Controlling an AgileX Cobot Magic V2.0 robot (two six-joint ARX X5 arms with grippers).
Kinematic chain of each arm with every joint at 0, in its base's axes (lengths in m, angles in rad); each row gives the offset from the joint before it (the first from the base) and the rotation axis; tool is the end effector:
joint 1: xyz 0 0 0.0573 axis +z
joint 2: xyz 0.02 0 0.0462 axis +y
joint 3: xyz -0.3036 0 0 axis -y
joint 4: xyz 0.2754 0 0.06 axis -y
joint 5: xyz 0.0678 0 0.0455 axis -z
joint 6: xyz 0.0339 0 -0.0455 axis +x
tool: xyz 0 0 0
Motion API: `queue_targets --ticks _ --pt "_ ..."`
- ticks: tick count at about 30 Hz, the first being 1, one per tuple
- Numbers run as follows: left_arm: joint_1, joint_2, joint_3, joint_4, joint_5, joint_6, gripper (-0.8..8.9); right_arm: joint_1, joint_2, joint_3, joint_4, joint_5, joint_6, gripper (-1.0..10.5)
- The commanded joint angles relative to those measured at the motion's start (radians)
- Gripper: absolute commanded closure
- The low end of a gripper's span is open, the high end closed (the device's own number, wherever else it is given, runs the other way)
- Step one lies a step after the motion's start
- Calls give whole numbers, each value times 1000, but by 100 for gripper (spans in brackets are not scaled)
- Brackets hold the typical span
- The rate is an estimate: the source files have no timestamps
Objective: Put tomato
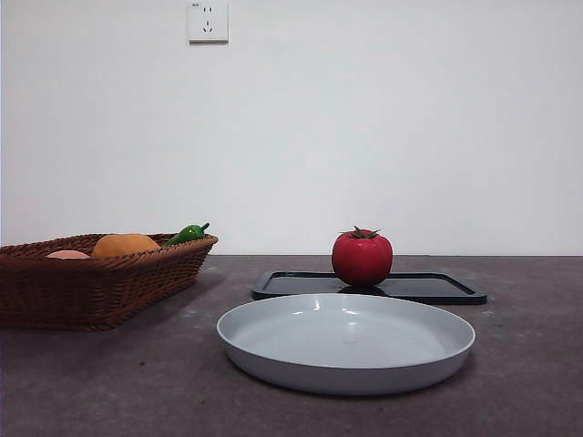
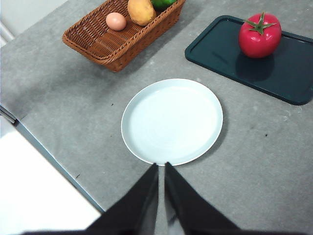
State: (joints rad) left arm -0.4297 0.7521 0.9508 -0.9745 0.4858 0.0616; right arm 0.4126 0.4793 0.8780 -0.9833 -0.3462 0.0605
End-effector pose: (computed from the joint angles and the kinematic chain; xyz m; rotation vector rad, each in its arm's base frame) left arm 0.1082 -0.0670 0.3556 0.0318 0.7750 -0.8921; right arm 0.0542 0.0363 0.3507 0.0360 0.6202 0.7182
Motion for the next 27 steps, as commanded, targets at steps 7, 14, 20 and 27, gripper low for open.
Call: queue_targets --ticks 7,14,20,27 --pt "-4 5 21 10 5 5 806 7 2 7 10 -2 11 938" --pt "-2 -3 21 24 -3 19 806 7 2 7 10 -2 11 938" --pt "105 -88 10 248 -76 96 806 7 2 7 10 -2 11 938" --pt "285 -255 -144 675 -210 121 806 7 2 7 10 -2 11 938"
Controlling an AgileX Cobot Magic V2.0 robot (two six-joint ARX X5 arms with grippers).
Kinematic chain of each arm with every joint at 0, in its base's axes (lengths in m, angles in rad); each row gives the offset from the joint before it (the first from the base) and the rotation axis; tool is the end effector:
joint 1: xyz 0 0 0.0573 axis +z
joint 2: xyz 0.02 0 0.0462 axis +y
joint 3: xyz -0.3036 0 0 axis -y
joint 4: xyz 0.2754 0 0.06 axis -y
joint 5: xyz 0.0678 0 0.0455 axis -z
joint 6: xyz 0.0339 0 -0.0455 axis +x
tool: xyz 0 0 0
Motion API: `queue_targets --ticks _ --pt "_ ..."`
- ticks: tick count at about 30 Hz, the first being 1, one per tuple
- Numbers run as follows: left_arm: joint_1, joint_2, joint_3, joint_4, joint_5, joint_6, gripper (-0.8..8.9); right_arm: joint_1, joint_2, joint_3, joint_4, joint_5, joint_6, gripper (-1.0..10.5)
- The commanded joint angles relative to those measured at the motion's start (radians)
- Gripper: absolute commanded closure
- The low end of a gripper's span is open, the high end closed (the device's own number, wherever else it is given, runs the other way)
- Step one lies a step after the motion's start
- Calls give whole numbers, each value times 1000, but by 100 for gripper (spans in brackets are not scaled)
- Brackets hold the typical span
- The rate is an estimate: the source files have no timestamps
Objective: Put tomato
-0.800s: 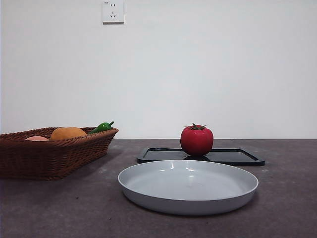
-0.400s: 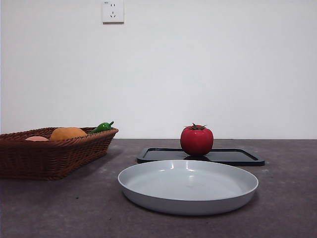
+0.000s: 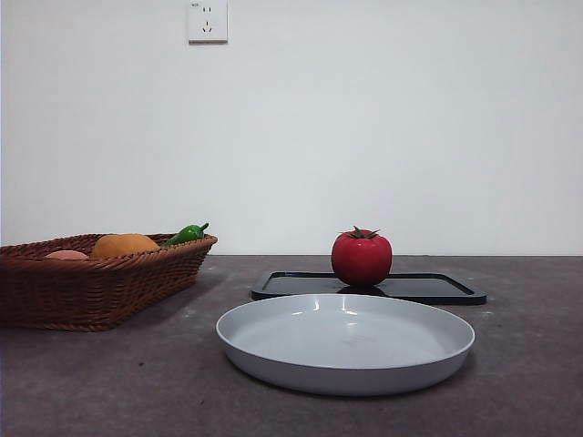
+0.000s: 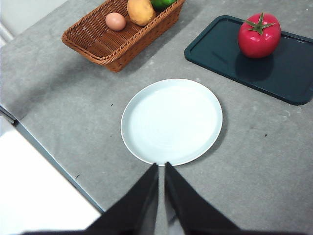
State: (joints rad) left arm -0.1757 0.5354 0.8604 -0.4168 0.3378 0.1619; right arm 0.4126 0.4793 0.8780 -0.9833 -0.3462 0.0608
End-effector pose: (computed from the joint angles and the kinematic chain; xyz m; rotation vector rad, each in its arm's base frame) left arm 0.0966 -0.0286 0.3940 0.1507 0.0508 -0.5194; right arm 0.0542 0.0363 0.3507 0.0363 0.6203 0.7182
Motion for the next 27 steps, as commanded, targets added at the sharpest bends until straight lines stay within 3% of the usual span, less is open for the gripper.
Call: queue_targets --ticks 1,5,9,19,27 --pt "48 -64 -87 163 -92 21 806 7 2 7 10 -2 10 938" --pt "116 -178 -245 306 -214 9 806 7 2 7 10 -2 10 937" --pt "163 -280 -391 343 -288 9 806 7 2 7 10 -2 10 938" --pt "217 -465 -676 341 -299 -27 806 7 2 7 10 -2 10 938" --pt "217 -533 -781 328 -317 -59 806 7 2 7 10 -2 10 938"
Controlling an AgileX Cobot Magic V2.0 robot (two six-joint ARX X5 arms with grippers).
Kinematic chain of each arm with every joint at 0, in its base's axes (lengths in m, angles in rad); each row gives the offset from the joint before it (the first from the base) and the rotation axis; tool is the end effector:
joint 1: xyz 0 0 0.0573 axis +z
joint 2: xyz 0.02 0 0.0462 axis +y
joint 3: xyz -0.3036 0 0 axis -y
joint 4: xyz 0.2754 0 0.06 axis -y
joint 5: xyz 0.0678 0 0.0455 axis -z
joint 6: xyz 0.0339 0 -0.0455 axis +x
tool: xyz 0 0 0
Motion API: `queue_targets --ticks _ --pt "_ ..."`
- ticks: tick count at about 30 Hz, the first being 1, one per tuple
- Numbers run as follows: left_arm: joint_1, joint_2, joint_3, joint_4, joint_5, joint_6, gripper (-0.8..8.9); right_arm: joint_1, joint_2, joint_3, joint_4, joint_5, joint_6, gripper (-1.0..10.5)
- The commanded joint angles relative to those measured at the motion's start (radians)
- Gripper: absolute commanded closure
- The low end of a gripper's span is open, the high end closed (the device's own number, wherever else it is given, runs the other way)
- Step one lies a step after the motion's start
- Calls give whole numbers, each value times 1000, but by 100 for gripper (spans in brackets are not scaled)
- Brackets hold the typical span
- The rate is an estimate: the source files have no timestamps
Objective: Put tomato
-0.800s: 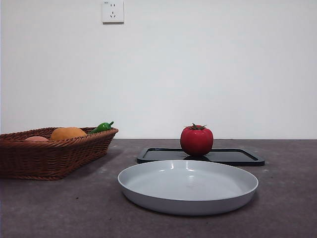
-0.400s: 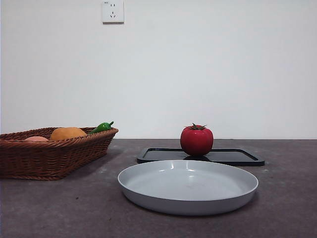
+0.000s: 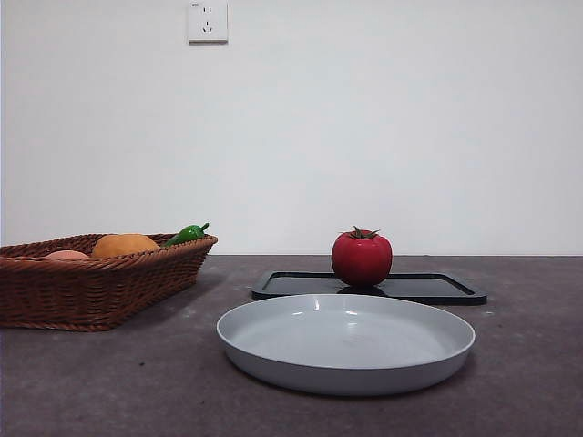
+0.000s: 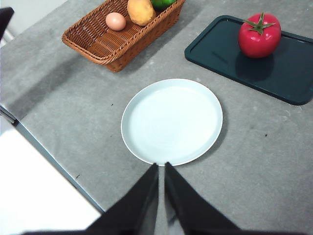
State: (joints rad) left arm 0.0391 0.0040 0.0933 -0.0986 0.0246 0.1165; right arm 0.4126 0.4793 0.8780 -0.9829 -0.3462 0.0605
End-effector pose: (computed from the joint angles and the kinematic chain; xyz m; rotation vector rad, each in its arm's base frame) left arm 0.0870 0.0026 0.1881 0.1162 0.0101 0.0139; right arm 0.0543 0.0363 0.3507 0.0360 0.6198 0.7183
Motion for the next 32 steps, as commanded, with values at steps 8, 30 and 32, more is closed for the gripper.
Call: queue_targets --ticks 8,30,32 --pt "3 -1 -76 0 -7 -14 806 7 2 7 10 -2 11 937" --pt "3 -1 -81 -89 -7 -58 806 7 2 7 10 -2 11 938" --pt "3 -1 -81 -89 -6 -58 806 7 2 7 10 -2 11 937"
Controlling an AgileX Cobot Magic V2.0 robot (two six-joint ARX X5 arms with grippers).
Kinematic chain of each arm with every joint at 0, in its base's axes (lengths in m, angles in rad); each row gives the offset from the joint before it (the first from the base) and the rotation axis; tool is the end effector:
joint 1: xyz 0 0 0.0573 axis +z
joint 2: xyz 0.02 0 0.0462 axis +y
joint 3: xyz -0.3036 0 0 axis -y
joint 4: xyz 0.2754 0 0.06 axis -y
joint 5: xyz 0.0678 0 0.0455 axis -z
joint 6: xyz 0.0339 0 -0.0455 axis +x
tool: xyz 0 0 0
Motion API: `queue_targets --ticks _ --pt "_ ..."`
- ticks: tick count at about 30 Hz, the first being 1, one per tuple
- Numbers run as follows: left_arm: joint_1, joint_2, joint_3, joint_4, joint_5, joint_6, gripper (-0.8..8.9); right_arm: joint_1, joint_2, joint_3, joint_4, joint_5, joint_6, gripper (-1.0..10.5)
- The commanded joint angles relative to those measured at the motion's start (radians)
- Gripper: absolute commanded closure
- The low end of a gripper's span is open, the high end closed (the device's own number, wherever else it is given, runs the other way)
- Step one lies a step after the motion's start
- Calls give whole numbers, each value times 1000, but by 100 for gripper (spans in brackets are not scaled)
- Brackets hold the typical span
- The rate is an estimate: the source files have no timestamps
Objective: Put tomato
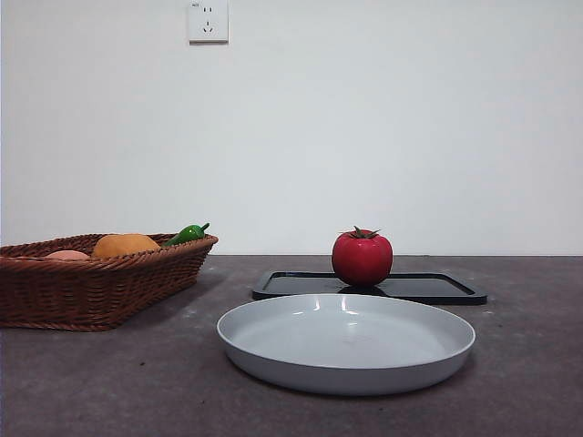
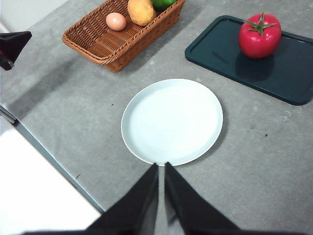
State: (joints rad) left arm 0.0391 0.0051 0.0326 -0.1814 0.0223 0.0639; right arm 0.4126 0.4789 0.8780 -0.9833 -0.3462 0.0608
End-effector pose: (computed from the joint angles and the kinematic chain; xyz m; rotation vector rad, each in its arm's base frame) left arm 0.0905 0.0028 0.1570 0.0590 0.1543 0.0118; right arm 0.0542 0.0363 0.3507 0.0363 0.6199 0.7182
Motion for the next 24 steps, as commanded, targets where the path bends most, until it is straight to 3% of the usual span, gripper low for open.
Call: queue_targets --ticks 1,12,14,17,24 --pt "3 -2 -21 -6 -4 -5 806 7 2 7 11 -2 10 938" --pt "3 -2 -21 -6 -4 -5 806 7 2 7 11 -1 10 938" --pt "3 -2 -21 -6 -4 -5 806 2 0 7 19 15 -27 938" --pt "3 -2 -21 -6 -5 -5 806 -53 -13 0 95 56 -79 937" --pt "3 -2 -21 -6 -4 -5 806 -270 -115 -171 440 59 -77 937"
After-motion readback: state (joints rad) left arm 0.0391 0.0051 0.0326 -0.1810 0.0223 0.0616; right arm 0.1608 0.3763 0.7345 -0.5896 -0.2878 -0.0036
